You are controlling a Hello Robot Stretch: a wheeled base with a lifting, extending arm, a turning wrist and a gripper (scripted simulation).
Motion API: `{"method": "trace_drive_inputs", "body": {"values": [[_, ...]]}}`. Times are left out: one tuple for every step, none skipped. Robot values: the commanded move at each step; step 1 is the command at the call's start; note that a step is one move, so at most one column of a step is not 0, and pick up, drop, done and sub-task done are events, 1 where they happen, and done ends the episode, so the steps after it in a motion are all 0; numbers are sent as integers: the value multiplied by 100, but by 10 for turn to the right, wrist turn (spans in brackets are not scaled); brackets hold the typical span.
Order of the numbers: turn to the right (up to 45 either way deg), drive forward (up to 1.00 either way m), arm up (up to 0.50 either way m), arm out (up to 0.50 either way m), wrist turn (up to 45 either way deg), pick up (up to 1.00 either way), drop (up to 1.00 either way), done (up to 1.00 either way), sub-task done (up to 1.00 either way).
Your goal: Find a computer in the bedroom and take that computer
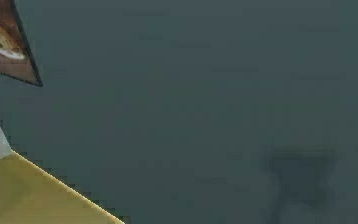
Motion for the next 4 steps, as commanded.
{"method": "trace_drive_inputs", "body": {"values": [[-450,0,0,0,0,0,0,0,0],[-450,0,0,0,0,0,0,0,0],[-450,0,0,0,0,0,0,0,0],[-150,0,0,0,0,0,0,0,0]]}}
